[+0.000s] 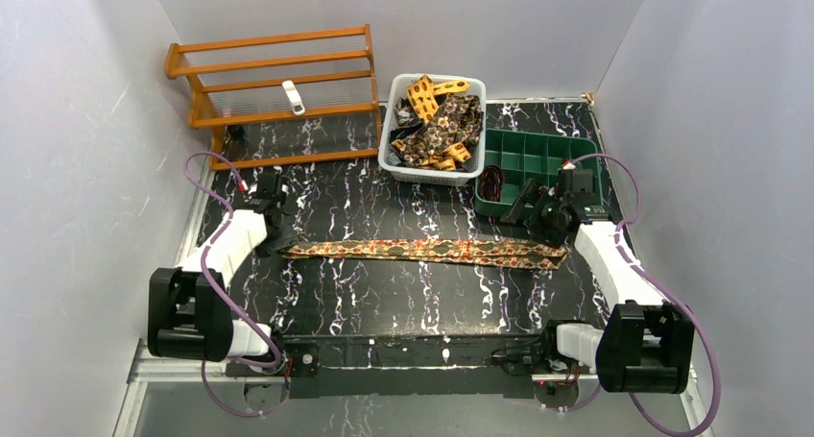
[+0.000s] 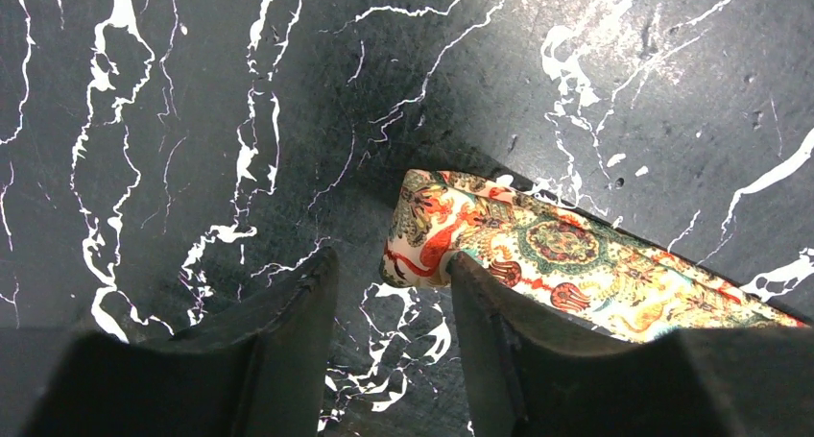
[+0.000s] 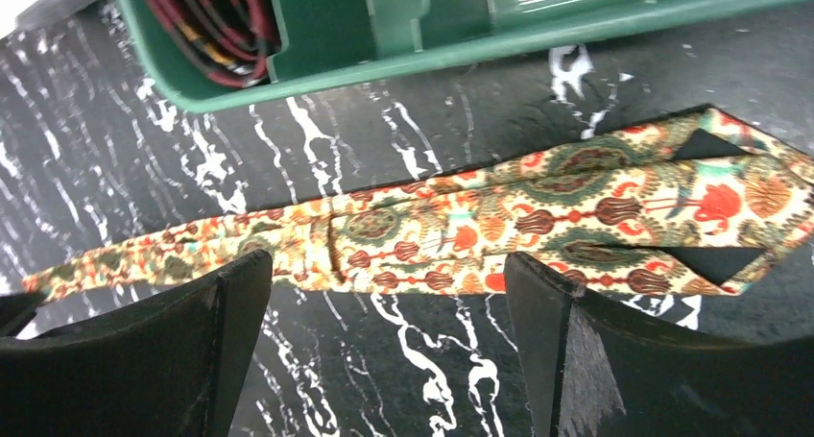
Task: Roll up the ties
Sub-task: Flatten out the tie at the center of the board.
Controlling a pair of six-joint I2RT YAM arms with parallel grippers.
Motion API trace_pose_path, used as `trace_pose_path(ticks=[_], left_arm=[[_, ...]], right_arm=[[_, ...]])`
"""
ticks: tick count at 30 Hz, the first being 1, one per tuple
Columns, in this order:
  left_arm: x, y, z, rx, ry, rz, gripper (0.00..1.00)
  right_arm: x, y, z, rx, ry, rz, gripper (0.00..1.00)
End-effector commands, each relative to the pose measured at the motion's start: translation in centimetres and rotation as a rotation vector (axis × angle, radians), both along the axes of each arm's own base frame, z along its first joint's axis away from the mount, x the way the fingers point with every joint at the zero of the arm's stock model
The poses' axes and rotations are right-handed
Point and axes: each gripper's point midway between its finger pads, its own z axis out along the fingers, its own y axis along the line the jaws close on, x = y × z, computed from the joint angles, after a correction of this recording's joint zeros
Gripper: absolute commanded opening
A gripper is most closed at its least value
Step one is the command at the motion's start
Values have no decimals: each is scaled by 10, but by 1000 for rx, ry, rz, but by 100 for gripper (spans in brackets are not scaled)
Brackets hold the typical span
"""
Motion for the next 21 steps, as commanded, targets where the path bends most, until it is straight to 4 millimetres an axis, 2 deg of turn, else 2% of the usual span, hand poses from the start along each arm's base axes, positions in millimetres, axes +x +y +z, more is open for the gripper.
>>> trace_pose_path(ticks=[1, 3, 6, 9, 11, 13, 17, 21], left_arm=[[-1, 9, -1, 17, 14, 53, 46], [-2, 10, -4, 10, 24, 55, 48], [-5, 11, -12, -9, 57, 64, 46], [-11, 15, -18, -21, 91, 85, 35], [-12, 16, -19, -30, 96, 93, 26], [-13, 25, -21, -57, 91, 136, 23], [-11, 20, -32, -180, 97, 151, 15], [-9, 20, -38, -231, 116, 154, 12]], right_arm=[[6, 24, 29, 108, -73, 136, 99], [4, 32, 32, 142, -62, 183, 99], [3, 19, 15, 72, -11, 129, 98], [1, -3, -1, -32, 41, 50, 98], [4, -9, -4, -64, 43, 34, 99], [7, -7, -6, -60, 35, 41, 99], [2, -13, -20, -82, 85, 16, 99], [-2, -19, -29, -110, 100, -19, 97]])
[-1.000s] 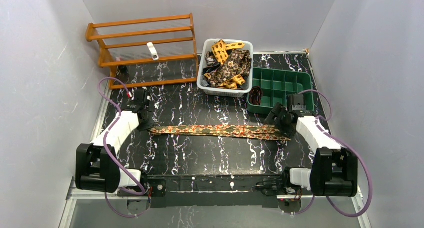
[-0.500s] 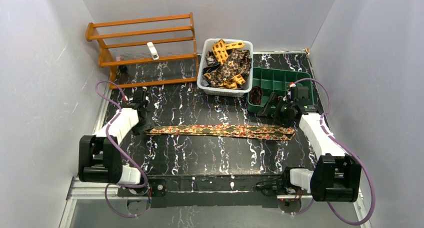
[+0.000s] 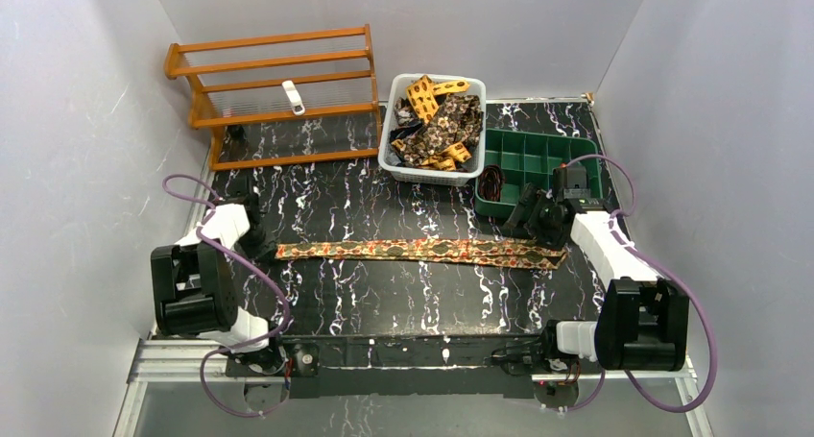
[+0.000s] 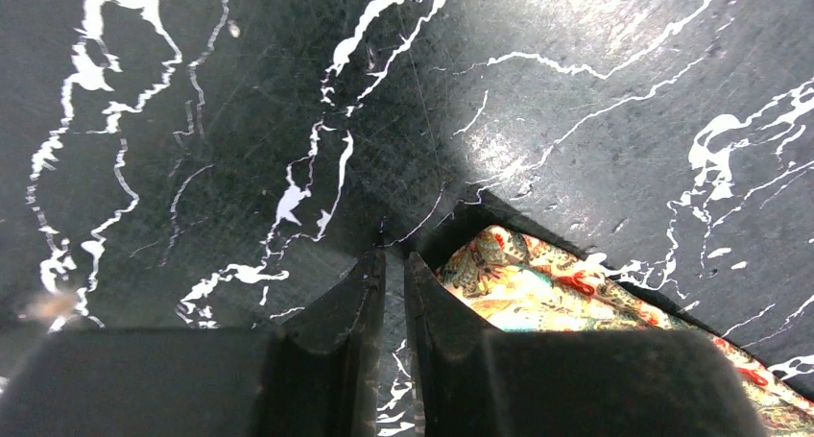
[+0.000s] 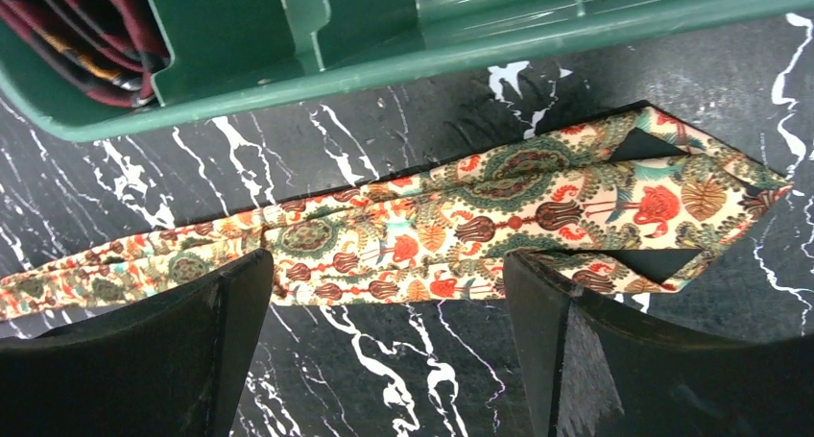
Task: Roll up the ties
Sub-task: Flatten out the tie at the center of the board.
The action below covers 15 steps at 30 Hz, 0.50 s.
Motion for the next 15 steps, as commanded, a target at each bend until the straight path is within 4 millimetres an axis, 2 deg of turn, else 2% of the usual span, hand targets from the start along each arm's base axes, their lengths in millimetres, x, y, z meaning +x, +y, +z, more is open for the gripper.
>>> trace_pose_path(ticks=[1, 4, 10, 12, 15], left_arm=[[-1, -9, -7, -104, 16, -17, 10], [2, -5, -1, -93, -7, -6, 10], [10, 4, 28, -31, -146, 30, 34], [13, 3, 35, -30, -182, 33, 35], [13, 5, 40, -22, -200, 38, 40]], right_arm=[[-2, -13, -8, -59, 7, -49, 96], [-3, -8, -9, -33, 5, -37, 89], [-2, 2, -23, 18, -2, -12, 79], [-6, -1, -33, 8, 2, -29, 78], [-17, -16, -44, -59, 39, -104, 76]])
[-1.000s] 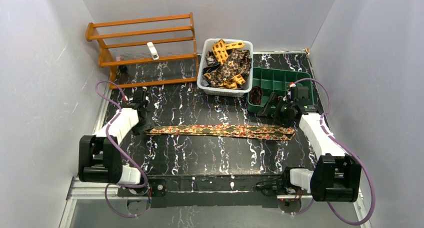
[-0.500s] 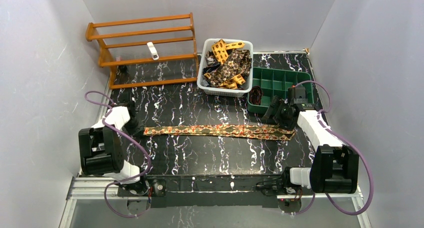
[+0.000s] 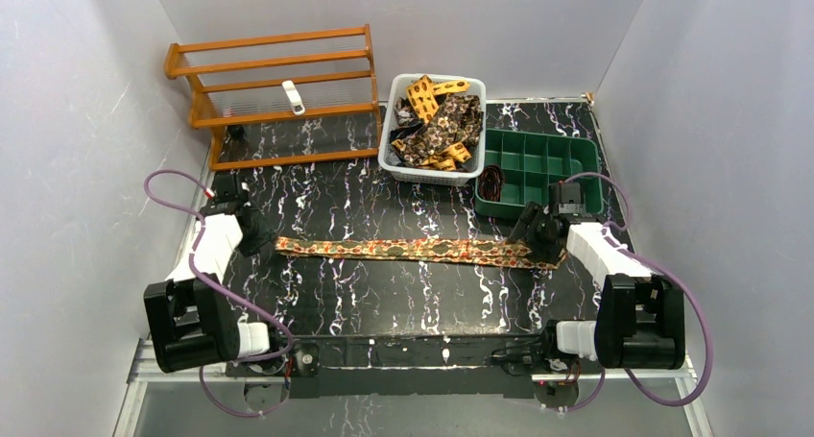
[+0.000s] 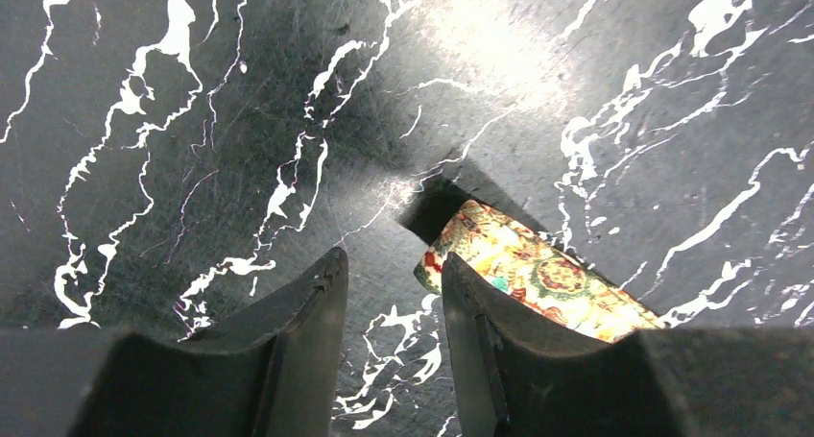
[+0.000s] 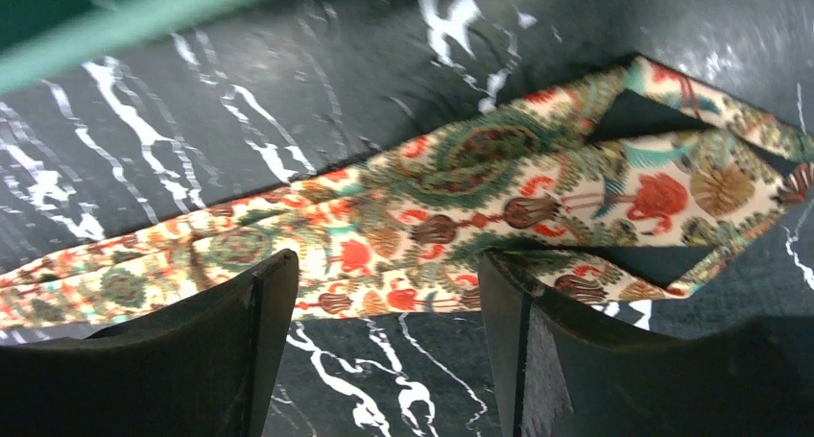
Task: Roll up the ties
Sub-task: Flatten out the tie at the center of the board.
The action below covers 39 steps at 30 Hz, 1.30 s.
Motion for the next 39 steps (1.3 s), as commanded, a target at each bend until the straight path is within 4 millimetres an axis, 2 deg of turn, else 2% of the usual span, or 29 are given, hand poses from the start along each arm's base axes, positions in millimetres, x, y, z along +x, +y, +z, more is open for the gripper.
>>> trace_pose_path(ticks=[1, 6, 8, 11, 16, 19, 23, 25, 28, 32, 35, 39], left_arm=[[-4, 3, 9, 17, -27, 22, 42], [-3, -9, 13, -40, -56, -2, 50], [-1, -14, 15, -66, -72, -8, 53], [1, -24, 17, -117, -89, -31, 55], [-2, -30, 17, -147, -95, -38, 58], [-1, -33, 16, -167, -98, -41, 60], [1, -42, 15, -216, -106, -65, 63], [1, -48, 16, -242, -110, -79, 64], [-2, -56, 13, -286, -108, -98, 65], [-9, -61, 7, -313, -86, -87, 66], [-14, -61, 4, -319, -45, -74, 67], [-17, -60, 2, -317, -19, -70, 67]], right_arm=[[-2, -20, -10, -83, -5, -106, 77], [12, -37, 2, -152, -49, -174, 79], [7, -47, -8, -198, -8, -194, 80], [2, -54, -19, -173, 55, -220, 80], [5, -78, -13, -187, 39, -289, 79], [0, -100, -9, -208, 30, -346, 79], [2, -104, -4, -141, 3, -385, 78], [10, -98, 14, -92, -43, -372, 79], [29, -73, 58, 40, -204, -285, 81], [44, -19, 114, 296, -425, -71, 81], [43, 21, 135, 397, -496, 123, 77], [34, 87, 140, 356, -530, 410, 76]])
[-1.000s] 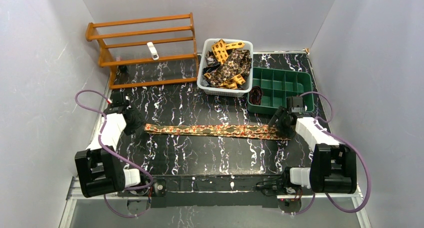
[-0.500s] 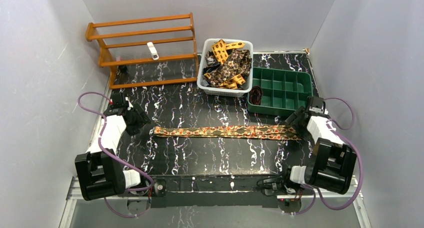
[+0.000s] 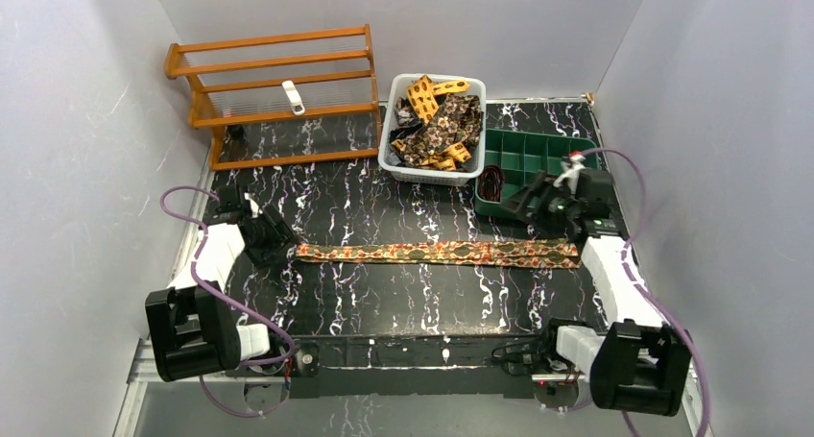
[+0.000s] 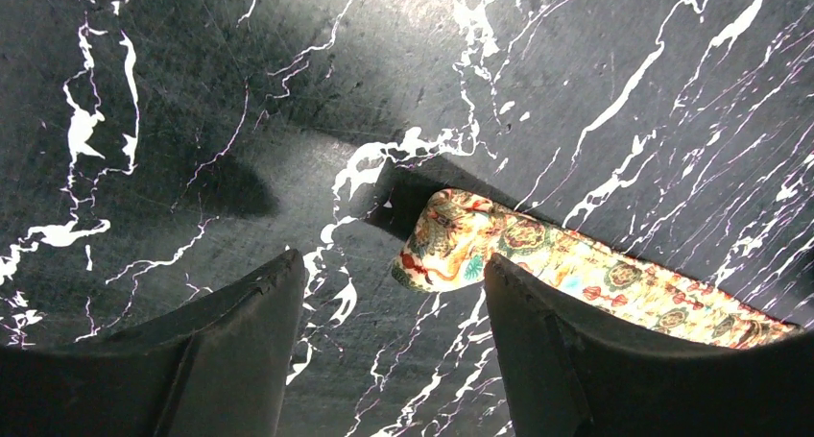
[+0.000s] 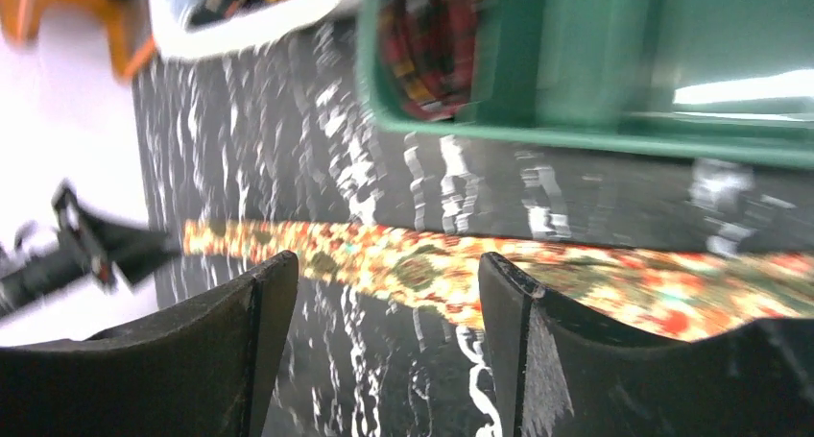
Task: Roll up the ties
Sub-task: Flatten out the tie at the center of the board.
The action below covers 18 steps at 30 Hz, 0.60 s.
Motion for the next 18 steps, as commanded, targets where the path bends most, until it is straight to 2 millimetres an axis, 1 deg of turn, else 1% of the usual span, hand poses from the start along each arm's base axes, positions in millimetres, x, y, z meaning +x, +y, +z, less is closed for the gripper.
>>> trace_pose_path(ticks=[1, 4, 5, 7, 10, 12, 13, 14, 16, 18], left_arm=[[-8, -3, 0, -21, 42, 2, 67], [-9, -1, 0, -12, 52, 10, 67], [-10, 1, 0, 1, 54, 15, 68], [-11, 5, 2, 26, 55, 28, 68], [-13, 11, 9, 84, 53, 50, 68], [-15, 8, 10, 129, 46, 42, 69], [-14, 5, 8, 134, 42, 32, 69], [-13, 1, 7, 121, 39, 19, 69], [-11, -3, 4, 104, 37, -9, 67], [-8, -6, 4, 91, 21, -40, 64]], right_arm=[[-8, 88, 34, -17, -194, 382, 75], [-22, 146, 27, -49, -260, 551, 71], [-29, 171, 27, -43, -304, 620, 70], [-42, 210, 19, -53, -345, 732, 69], [-56, 262, 9, -71, -399, 869, 66], [-55, 287, 2, -68, -373, 900, 61], [-50, 301, 3, -54, -361, 908, 60], [-49, 310, -2, -44, -336, 927, 59], [-43, 324, -14, -39, -270, 933, 59], [-40, 332, -26, -33, -210, 947, 59]])
